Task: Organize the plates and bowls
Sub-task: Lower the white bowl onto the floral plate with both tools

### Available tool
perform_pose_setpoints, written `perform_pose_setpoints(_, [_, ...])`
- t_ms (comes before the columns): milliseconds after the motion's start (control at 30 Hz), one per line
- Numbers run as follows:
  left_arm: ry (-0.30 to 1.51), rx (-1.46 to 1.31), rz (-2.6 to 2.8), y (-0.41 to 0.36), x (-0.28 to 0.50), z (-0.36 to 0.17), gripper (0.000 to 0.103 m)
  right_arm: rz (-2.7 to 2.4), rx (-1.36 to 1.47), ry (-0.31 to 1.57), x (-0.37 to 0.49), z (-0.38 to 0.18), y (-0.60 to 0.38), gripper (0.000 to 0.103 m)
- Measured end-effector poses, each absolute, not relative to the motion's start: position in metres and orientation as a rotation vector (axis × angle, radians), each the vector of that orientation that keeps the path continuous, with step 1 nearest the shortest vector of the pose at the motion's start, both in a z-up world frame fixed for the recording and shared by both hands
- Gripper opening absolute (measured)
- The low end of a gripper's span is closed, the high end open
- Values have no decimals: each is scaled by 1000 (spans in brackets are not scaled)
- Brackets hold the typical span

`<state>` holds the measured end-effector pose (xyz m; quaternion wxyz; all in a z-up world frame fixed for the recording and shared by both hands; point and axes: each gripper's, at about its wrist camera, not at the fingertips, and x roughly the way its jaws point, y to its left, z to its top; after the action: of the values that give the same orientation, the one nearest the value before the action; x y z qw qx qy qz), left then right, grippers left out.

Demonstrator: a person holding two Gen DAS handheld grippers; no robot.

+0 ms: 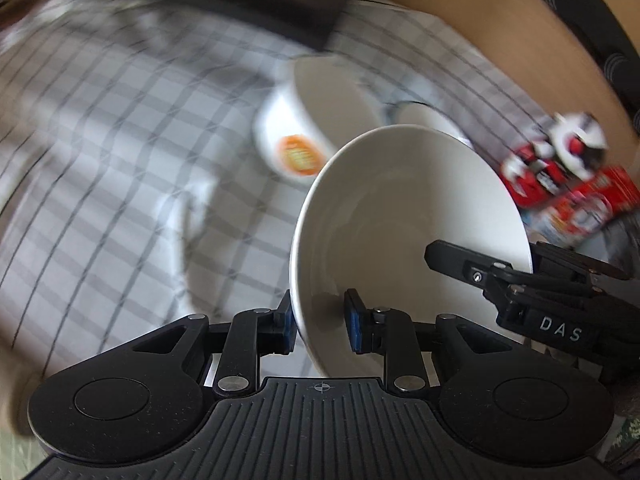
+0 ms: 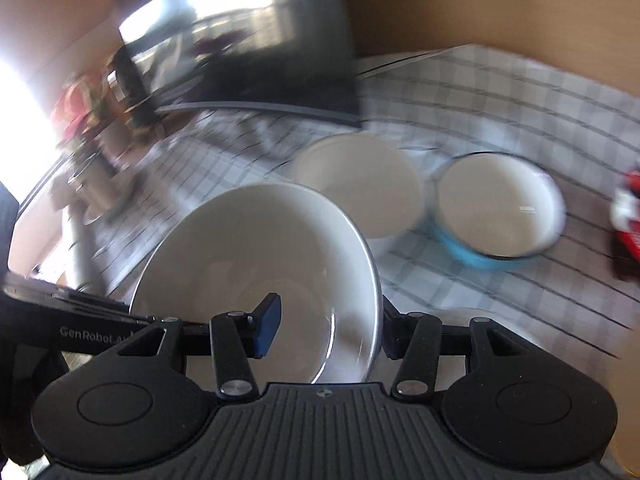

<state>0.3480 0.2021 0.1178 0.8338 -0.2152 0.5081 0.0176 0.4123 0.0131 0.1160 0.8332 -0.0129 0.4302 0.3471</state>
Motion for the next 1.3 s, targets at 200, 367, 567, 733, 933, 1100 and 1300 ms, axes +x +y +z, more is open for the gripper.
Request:
perform_pose_setpoints(200, [1119, -360, -118, 142, 384, 114, 26, 570, 39, 921, 409, 109, -45, 51])
perform_pose_setpoints(367, [1206, -328, -209, 106, 398, 89, 26, 489, 87, 968, 411, 92, -75, 51])
perform_pose_setpoints(567, [1289, -330, -226, 93, 405, 59, 29, 468, 126, 1032, 416, 67, -89, 51])
perform_pose_setpoints(733, [1322, -328, -192, 102, 409, 45, 29, 489, 127, 1070, 422, 49, -83, 51])
perform_pose_setpoints(933, [1351, -338, -167, 109, 417, 32, 26, 496, 121, 1117, 431, 33, -75, 51])
perform_pose_setpoints(1100, [1359, -341, -165, 110, 421, 30, 25, 497, 126, 1132, 435, 28, -76, 51])
perform_pose_setpoints(1300, [1369, -343, -166, 107, 423, 26, 25, 493, 134, 1142, 437, 24, -79, 51])
